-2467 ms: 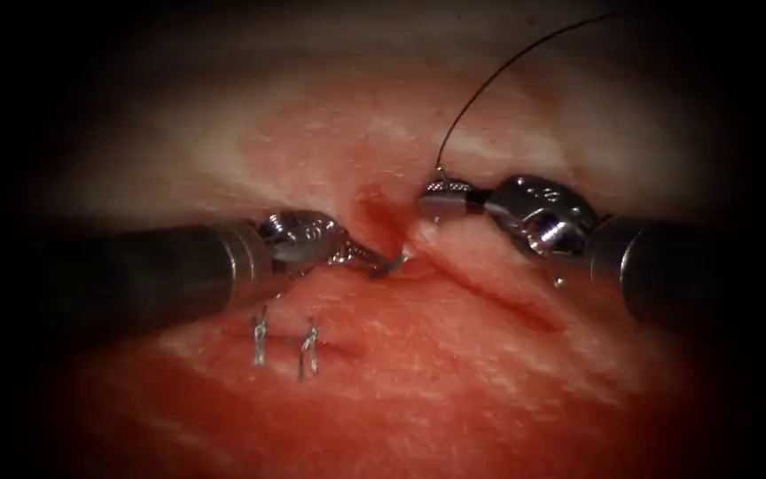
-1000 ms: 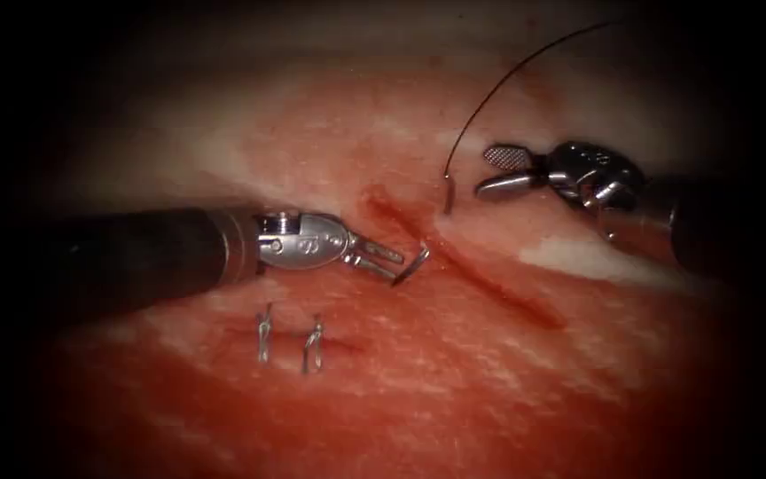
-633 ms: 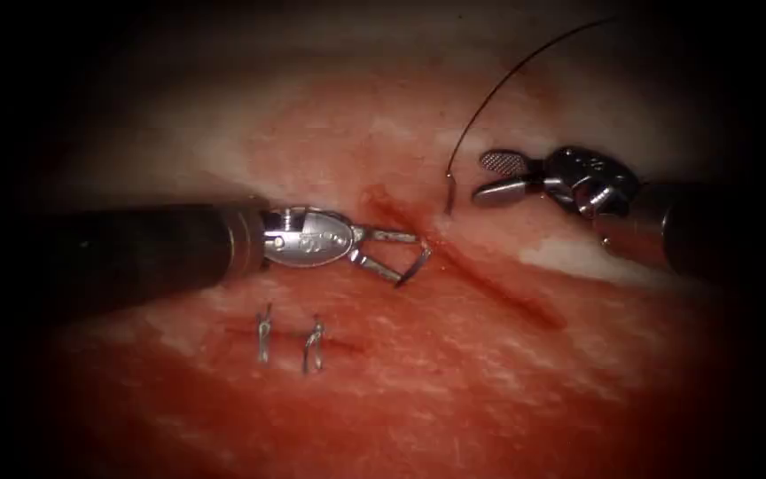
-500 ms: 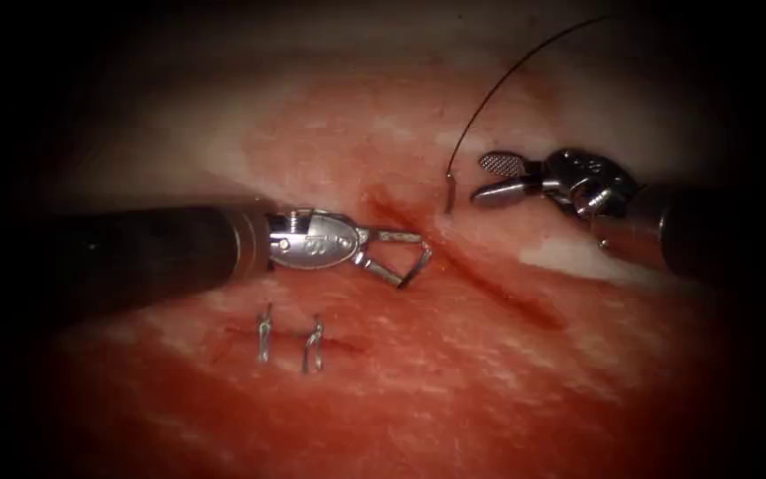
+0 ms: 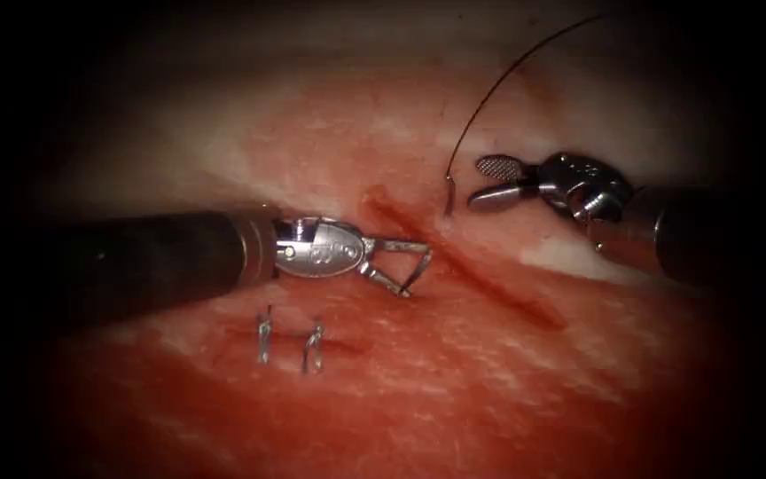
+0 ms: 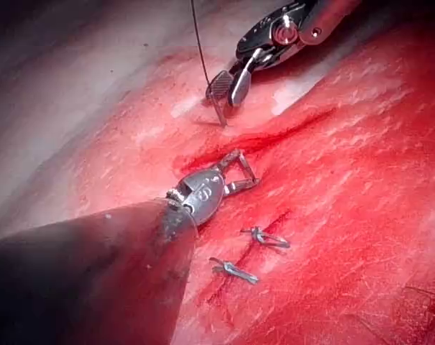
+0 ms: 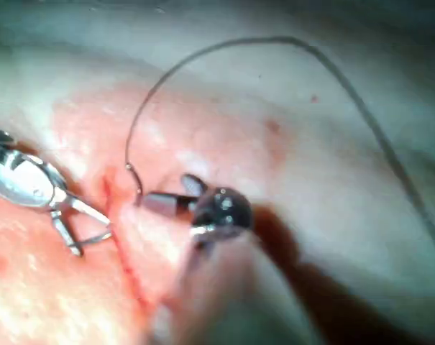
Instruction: Wound Closure
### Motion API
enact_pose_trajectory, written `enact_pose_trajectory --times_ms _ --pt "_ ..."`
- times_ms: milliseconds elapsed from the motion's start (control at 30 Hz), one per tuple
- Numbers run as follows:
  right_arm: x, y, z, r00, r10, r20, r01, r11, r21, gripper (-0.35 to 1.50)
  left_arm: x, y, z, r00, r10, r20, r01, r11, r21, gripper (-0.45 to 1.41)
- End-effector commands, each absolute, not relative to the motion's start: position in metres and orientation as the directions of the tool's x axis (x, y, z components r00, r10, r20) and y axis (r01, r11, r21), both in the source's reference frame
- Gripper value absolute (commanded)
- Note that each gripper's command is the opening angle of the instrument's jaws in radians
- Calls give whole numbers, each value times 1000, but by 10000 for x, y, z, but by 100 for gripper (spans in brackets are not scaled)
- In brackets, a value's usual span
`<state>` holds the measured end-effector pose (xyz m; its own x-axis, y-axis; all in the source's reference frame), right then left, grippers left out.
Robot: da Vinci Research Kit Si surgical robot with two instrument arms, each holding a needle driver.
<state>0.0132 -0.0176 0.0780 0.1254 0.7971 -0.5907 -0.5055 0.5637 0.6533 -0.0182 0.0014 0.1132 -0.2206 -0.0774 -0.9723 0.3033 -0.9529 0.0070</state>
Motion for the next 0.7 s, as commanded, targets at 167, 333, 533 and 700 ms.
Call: enact_pose_trajectory --times_ms 167,333,533,700 --pt "139 -175 786 124 795 -593 -503 566 653 130 -196 13 1141 -217 -78 -973 305 -952 8 19" --pt "139 -175 787 124 795 -593 -503 566 653 130 -197 21 1142 -217 -53 -975 303 -953 -16 -45" --pt "140 -175 787 124 795 -593 -503 566 653 130 -185 30 1135 -227 46 -973 296 -948 -114 -45" --pt "140 -176 787 124 795 -594 -504 566 652 130 -180 29 1130 -252 156 -955 273 -935 -225 -45"
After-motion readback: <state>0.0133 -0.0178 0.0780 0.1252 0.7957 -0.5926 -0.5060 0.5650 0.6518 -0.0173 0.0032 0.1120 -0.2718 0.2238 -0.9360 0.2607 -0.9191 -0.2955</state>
